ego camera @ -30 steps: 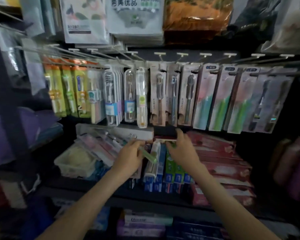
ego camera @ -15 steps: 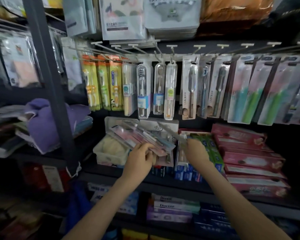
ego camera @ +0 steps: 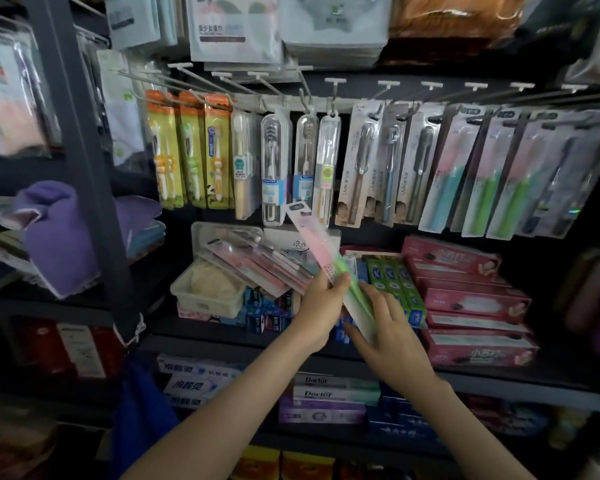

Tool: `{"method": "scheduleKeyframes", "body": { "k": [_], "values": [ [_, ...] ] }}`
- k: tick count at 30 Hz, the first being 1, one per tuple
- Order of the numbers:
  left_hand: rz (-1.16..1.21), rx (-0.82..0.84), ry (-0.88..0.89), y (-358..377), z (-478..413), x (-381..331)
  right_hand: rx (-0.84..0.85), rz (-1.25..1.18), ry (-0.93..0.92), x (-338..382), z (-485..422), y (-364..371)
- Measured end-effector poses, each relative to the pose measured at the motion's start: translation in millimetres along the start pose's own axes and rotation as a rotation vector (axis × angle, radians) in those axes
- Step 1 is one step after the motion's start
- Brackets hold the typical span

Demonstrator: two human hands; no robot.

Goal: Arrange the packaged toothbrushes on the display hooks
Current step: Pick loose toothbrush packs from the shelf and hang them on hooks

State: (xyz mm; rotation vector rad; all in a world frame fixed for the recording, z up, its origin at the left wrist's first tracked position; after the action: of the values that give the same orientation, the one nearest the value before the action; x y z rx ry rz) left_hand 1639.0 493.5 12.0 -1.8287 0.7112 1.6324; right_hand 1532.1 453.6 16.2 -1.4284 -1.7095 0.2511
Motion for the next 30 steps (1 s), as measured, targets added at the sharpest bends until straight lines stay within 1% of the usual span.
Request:
{"method": "scheduleKeyframes", "body": {
  "k": [3, 5, 6, 8, 10, 13, 17, 19, 23, 26, 28, 30],
  "values": [
    [-0.056, 0.090, 0.048, 0, 6, -5, 0.084, -0.087, 0.085, 4, 0, 0],
    [-0.176, 0.113, 0.074, -2, 9, -7, 0.173, -0.173, 0.166, 4, 0, 3],
    [-0.249, 0.126, 0.087, -1, 9, -7, 0.187, -0.219, 0.203, 2, 0, 2],
    [-0.355, 0.172, 0.108, 6, 12, -9, 0.154, -0.271, 0.248, -3, -2, -3],
    [-0.431, 0.210, 0.122, 16, 15, -14, 0.106, -0.252, 0.280, -9, -3, -10],
    [-0.487, 0.245, 0.167, 35, 14, -28, 0.028, -0.221, 0.308, -16, -3, -26],
    [-0.585, 0.302, 0.242, 71, 10, -55, -0.066, -0.217, 0.392, -34, -13, -62],
    [-0.681, 0.276, 0.326, 87, 4, -78, -0.096, -0.143, 0.425, -47, -24, -92],
    [-0.850, 0.116, 0.464, 101, -9, -123, -0.152, 0.137, 0.425, -72, -46, -166],
    [-0.999, 0.003, 0.585, 109, -14, -143, -0.182, 0.261, 0.429, -89, -63, -207],
    [-1.046, -0.046, 0.611, 113, -18, -146, -0.197, 0.296, 0.462, -102, -77, -225],
    [-1.071, -0.079, 0.593, 115, -22, -145, -0.217, 0.308, 0.482, -111, -89, -237]
  ]
}}
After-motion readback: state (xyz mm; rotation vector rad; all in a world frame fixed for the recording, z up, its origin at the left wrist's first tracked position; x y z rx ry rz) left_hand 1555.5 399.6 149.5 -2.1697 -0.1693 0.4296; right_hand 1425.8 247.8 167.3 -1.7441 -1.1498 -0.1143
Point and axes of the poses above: each hand's wrist, its own z-axis away from the middle knuckle, its own y-axis out of the palm, x = y × z, the point moved 8 cm from there along -z, towards the middle knuckle, and after that the axes turned 13 degrees about -z, right-handed, at the moved point
